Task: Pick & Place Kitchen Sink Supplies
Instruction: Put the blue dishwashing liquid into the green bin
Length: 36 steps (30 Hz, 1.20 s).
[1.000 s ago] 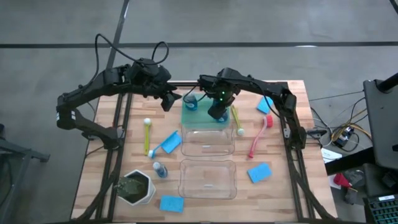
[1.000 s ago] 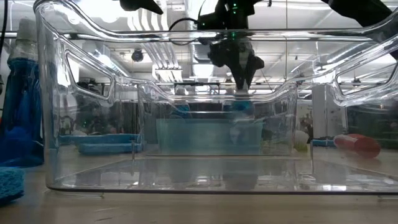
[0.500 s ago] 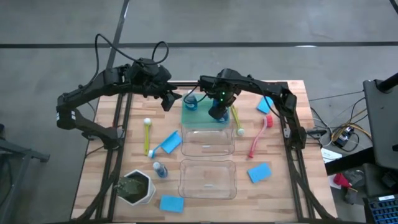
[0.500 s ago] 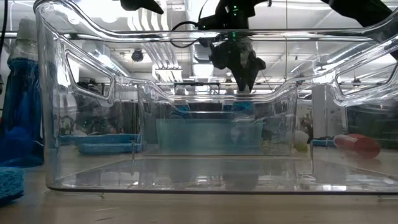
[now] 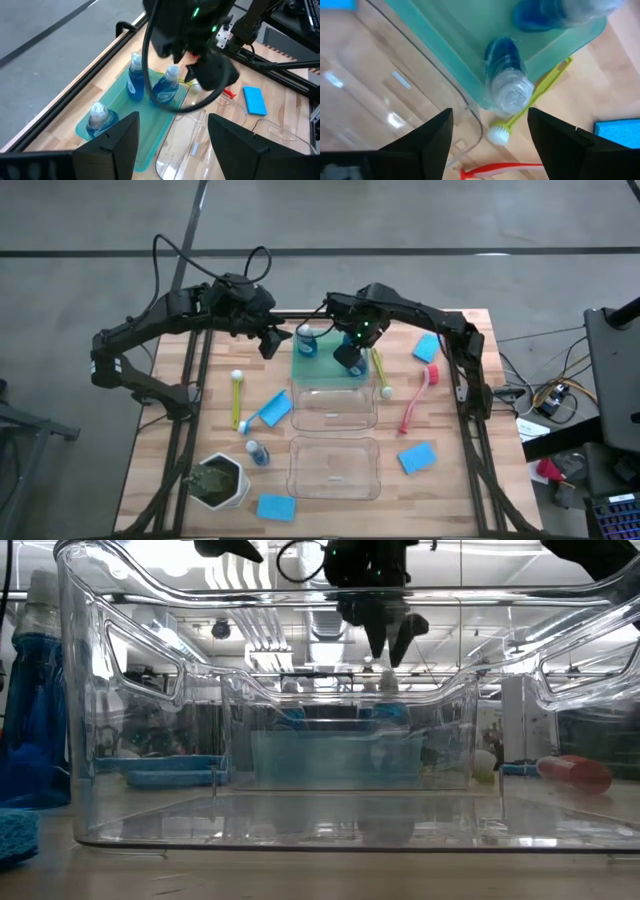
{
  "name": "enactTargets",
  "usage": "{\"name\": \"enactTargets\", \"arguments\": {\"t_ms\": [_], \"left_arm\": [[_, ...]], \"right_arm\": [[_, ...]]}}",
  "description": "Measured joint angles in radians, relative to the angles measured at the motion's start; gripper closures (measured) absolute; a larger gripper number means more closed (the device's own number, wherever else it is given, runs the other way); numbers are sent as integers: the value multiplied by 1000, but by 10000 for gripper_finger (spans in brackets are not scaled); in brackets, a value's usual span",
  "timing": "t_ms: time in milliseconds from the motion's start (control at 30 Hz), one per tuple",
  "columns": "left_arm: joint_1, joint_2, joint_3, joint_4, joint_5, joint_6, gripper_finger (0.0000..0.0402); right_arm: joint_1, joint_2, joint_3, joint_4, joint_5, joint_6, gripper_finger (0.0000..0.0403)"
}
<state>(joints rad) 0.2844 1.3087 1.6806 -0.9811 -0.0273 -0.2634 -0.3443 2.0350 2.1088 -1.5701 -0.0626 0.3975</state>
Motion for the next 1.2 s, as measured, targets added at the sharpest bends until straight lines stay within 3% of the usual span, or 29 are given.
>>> {"name": "enactTargets", "arguments": {"t_ms": [267, 733, 1033, 1200], "left_arm": [[0, -1, 0, -32, 28, -7, 174], [-64, -5, 0, -228, 312, 73, 174], [-233, -6, 0, -342, 323, 118, 174], [-339, -6, 0, -408, 276, 108, 174]], "right_arm": [[7, -35, 89, 0, 2, 58, 146], [39, -148, 147, 145, 12, 73, 159], [53, -221, 147, 226, -8, 67, 153], [69, -250, 147, 224, -9, 68, 161]]}}
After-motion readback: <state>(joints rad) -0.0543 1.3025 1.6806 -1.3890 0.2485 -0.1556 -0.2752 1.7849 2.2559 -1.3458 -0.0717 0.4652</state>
